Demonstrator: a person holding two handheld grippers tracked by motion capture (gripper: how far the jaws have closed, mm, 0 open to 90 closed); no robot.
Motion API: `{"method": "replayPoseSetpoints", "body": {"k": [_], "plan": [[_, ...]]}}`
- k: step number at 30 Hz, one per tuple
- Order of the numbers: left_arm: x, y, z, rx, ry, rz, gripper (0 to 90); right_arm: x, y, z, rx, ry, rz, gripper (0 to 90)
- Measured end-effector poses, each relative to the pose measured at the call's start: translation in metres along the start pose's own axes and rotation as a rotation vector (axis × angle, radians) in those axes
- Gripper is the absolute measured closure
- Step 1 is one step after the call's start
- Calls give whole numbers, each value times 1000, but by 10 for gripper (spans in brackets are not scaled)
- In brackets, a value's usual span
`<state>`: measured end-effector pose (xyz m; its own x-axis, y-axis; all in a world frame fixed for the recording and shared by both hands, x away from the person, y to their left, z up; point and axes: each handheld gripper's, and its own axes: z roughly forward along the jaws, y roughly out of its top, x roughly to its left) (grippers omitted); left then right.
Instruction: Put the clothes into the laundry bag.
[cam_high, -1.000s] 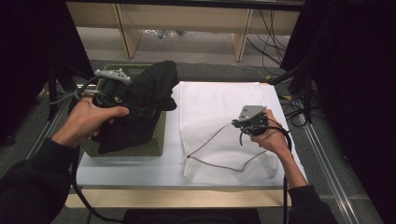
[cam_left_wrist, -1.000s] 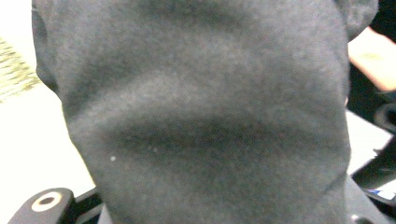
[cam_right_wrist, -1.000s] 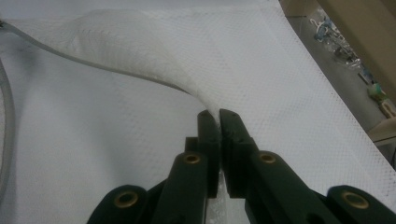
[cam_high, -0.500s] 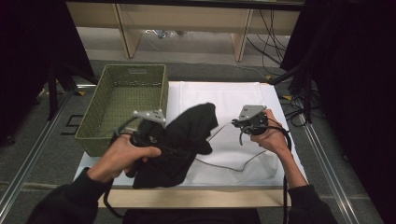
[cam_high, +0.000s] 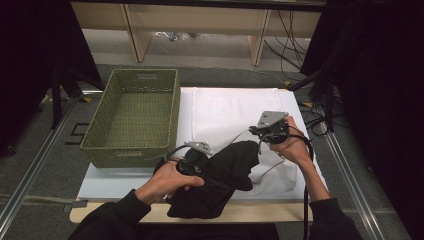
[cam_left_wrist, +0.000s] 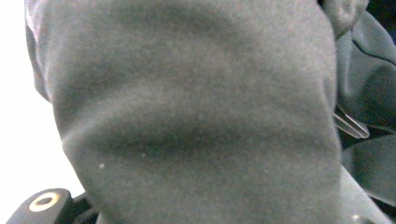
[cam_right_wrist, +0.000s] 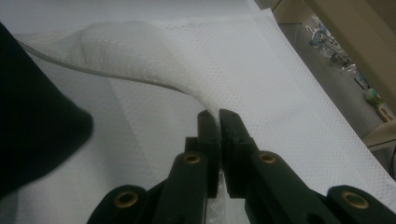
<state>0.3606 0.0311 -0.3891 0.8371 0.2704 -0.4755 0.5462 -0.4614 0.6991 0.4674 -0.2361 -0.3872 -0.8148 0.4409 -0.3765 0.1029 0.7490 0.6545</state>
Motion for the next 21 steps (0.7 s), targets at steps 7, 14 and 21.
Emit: {"method": "replayPoseSetpoints", "body": {"k": [7,14,21], "plan": [[23,7,39,81,16,-49,539,-3,1,-6,-17,-7,-6,881],[39,29,59,74,75,-100,530,-4,2,-13,-31,-13,3,881],[66,43,74,108,147,-163,501,-3,2,-14,-26,-20,13,881]]}}
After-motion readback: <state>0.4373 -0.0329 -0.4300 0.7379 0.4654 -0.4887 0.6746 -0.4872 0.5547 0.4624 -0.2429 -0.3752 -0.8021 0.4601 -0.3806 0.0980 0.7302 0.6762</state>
